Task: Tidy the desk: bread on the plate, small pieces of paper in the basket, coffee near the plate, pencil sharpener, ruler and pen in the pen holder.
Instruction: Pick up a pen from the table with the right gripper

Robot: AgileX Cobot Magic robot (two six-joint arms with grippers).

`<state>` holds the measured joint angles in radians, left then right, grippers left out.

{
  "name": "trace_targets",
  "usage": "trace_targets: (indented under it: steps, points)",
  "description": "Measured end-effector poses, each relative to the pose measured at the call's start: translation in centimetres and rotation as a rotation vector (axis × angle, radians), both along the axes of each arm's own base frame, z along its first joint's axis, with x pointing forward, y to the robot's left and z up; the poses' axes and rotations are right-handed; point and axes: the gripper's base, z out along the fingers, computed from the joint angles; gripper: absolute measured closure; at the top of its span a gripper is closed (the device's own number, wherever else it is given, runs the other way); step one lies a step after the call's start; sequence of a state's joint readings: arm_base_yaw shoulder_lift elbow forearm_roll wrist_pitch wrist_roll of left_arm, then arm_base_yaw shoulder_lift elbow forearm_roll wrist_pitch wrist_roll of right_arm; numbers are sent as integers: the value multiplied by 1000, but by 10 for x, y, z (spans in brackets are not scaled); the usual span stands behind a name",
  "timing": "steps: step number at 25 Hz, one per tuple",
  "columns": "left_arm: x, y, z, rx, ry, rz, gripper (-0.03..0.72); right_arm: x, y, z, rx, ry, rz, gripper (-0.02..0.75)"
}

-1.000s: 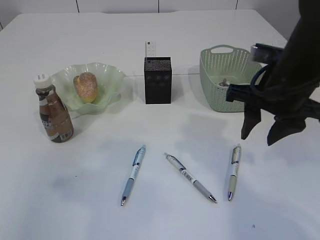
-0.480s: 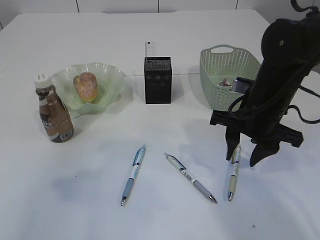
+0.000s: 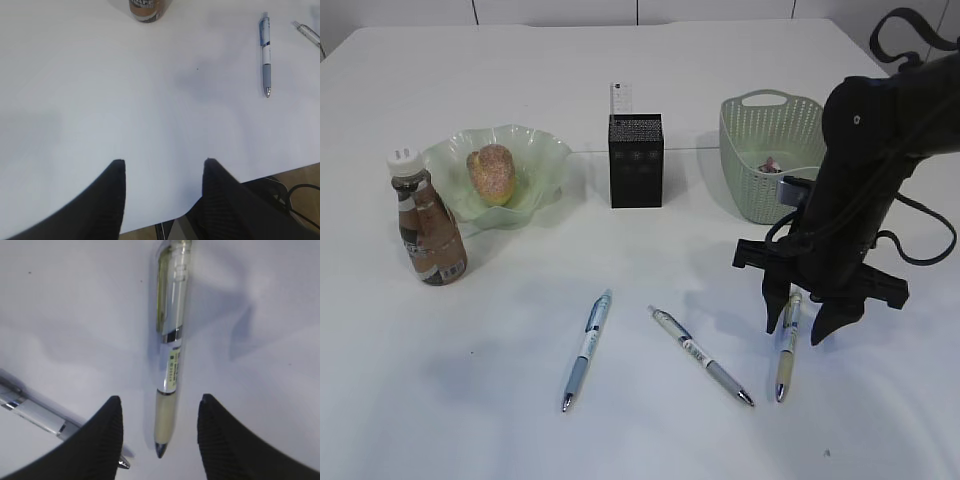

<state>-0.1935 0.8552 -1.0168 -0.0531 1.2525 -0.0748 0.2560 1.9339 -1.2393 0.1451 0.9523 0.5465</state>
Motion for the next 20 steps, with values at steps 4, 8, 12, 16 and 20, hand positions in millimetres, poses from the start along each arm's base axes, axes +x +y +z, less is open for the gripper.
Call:
trace_targets:
  steps: [4, 8, 12, 16, 20]
  points:
    - [0, 0, 0, 0, 0, 0, 336, 3, 0, -5, -10, -10, 5, 349]
    - [0, 0, 0, 0, 1, 0, 336, 5, 0, -10, -12, -14, 4, 349]
    - [0, 0, 0, 0, 1, 0, 336, 5, 0, -18, -17, 1, 2, 350]
    - [0, 0, 0, 2, 1, 0, 336, 6, 0, -21, -19, 8, 2, 350]
    - [0, 0, 0, 2, 1, 0, 336, 7, 0, -23, -19, 6, 1, 349]
